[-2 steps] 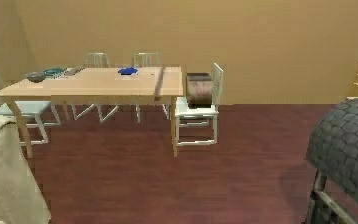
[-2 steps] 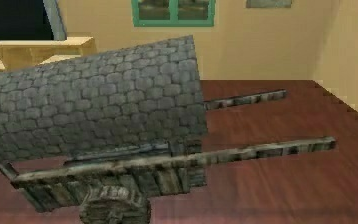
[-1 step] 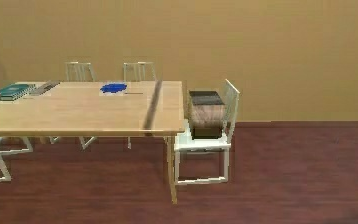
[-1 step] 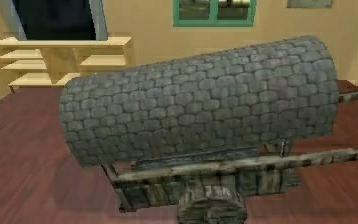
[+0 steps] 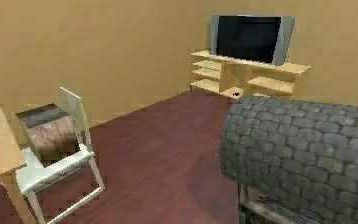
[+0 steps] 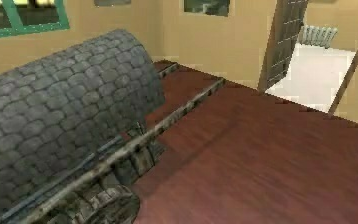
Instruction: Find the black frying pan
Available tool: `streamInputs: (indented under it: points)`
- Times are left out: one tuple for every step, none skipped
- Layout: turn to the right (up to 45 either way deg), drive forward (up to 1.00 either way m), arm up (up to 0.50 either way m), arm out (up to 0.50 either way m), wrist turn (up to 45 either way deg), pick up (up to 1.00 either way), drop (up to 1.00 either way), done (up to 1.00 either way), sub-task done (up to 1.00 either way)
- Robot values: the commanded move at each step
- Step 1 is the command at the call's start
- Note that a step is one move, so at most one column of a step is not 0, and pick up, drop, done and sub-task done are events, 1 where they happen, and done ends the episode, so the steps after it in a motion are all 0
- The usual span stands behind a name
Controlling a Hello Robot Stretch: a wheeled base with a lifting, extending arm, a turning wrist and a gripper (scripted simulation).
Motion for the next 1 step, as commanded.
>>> streamInputs:
  points:
    - [45.0, 0.0, 0.0, 0.0, 0.0, 0.0, 0.0, 0.0, 0.0]
